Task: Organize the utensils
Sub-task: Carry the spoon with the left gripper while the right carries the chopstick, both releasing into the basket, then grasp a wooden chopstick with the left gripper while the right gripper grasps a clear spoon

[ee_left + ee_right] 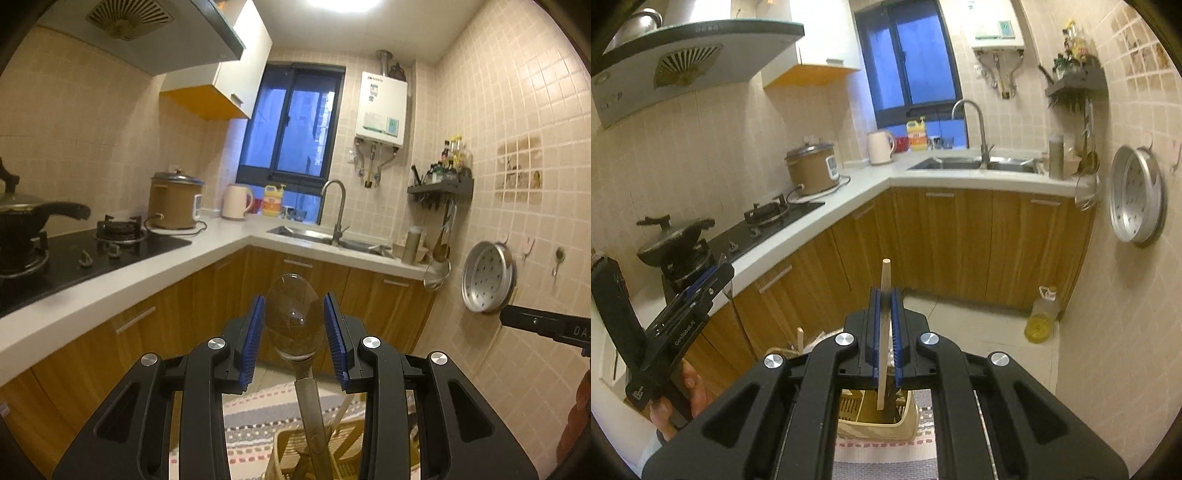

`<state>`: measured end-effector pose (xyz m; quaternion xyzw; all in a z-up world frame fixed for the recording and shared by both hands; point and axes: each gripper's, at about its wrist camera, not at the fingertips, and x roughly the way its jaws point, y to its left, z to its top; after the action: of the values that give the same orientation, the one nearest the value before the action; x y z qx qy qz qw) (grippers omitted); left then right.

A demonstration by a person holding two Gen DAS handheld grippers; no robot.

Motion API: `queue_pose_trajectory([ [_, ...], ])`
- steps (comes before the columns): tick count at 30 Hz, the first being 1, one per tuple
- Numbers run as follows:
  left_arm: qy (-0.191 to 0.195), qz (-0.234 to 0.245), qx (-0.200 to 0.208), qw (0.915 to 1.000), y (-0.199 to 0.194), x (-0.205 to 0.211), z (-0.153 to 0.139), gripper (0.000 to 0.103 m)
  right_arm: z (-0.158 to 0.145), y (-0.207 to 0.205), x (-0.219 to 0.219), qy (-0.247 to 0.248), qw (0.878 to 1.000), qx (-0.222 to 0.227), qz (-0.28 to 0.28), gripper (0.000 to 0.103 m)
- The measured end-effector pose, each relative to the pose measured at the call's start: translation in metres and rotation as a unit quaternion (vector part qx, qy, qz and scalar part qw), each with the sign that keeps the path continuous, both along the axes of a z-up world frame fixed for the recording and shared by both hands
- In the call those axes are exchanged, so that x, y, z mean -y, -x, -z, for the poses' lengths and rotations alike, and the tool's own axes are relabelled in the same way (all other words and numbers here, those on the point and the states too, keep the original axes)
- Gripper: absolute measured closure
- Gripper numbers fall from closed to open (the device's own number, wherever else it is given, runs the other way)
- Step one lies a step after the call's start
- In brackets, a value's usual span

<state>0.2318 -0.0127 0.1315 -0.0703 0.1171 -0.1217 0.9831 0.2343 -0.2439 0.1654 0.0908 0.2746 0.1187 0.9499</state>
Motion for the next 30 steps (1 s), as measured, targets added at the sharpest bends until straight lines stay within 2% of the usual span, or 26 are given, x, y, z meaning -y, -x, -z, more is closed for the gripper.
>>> queue_pose_trajectory([
  [4,-0.003,-0.001,-0.007,1.0000,0.000,-0.005,0.012,0.072,0.015,0.003,-0.012,0.011,1.000,-0.010,-0.006,0.099],
  [8,0.010,0.012,-0.021,0.9997,0.004,-0.013,0.018,0.071,0.024,0.014,-0.017,0.004,1.000,-0.021,-0.011,0.098],
  [10,0.011,0.014,-0.026,0.9995,0.010,-0.016,0.020,0.069,0.024,0.022,-0.017,0.000,1.000,-0.025,-0.013,0.093],
  [12,0.005,0.011,-0.030,0.9995,0.022,-0.020,0.020,0.062,0.023,0.034,-0.018,0.006,1.000,-0.026,-0.007,0.074],
  [14,0.003,0.012,-0.034,0.9994,0.035,-0.025,0.018,0.062,0.022,0.049,-0.017,0.007,1.000,-0.025,-0.008,0.065],
  [17,0.005,0.019,-0.039,0.9991,0.062,-0.033,0.015,0.062,0.024,0.073,-0.018,0.011,0.999,-0.029,-0.011,0.065],
  [22,0.004,0.042,-0.057,0.9975,0.110,-0.041,0.014,0.061,0.038,0.114,-0.015,0.000,0.998,-0.060,-0.014,0.065],
  [24,0.003,0.052,-0.073,0.9960,0.125,-0.040,0.018,0.059,0.048,0.125,-0.014,0.004,0.997,-0.081,-0.008,0.065],
  [26,0.000,0.072,-0.109,0.9915,0.140,-0.036,0.031,0.058,0.062,0.134,-0.012,-0.006,0.994,-0.105,-0.015,0.065],
  [28,-0.006,0.093,-0.147,0.9847,0.147,-0.029,0.047,0.055,0.080,0.142,-0.011,-0.014,0.992,-0.128,-0.016,0.065],
  [30,-0.013,0.111,-0.209,0.9716,0.151,-0.017,0.074,0.055,0.107,0.151,-0.009,-0.019,0.986,-0.163,-0.007,0.065],
])
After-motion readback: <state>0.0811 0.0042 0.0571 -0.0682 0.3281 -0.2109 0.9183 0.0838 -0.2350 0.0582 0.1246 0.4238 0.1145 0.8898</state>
